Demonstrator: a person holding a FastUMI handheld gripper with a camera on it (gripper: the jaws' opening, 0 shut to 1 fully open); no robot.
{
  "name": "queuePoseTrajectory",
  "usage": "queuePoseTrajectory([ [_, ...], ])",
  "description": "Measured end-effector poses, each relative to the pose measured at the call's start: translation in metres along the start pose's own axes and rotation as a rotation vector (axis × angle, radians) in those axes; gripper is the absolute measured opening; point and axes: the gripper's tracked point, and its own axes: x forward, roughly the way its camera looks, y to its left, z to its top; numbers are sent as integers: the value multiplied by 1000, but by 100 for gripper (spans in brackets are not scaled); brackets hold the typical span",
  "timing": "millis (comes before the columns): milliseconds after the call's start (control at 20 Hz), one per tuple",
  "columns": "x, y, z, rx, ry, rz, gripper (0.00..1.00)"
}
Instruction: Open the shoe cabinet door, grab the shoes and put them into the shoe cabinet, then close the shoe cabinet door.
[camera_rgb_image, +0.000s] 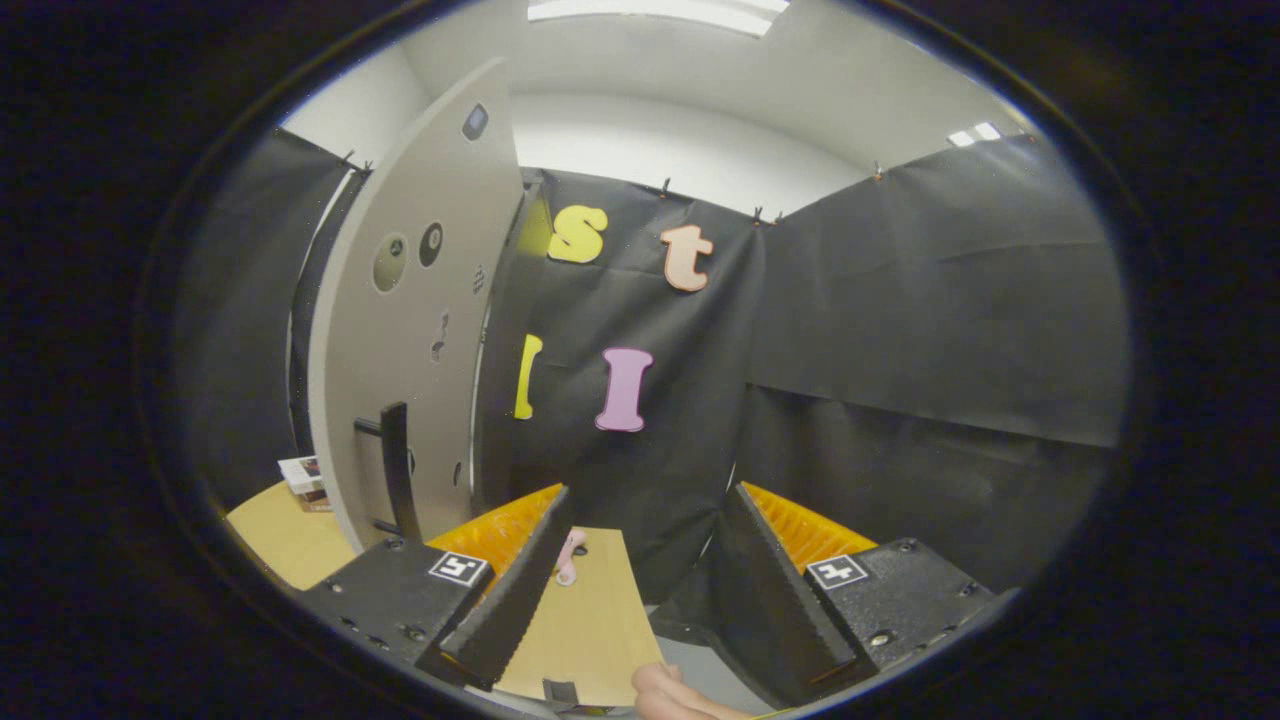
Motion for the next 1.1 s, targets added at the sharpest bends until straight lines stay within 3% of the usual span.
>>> queuePoseTrajectory([
  [150,26,-5,-18,55,31,0,100],
  [350,50,30,-20,129,33,93,100],
  [650,42,81,-11,145,7,223,100],
  [750,30,117,-8,148,0,342,99],
  [800,27,129,-12,119,14,360,97],
  [900,19,131,-6,79,-17,319,94],
  [1100,12,163,-6,78,-12,356,94],
])
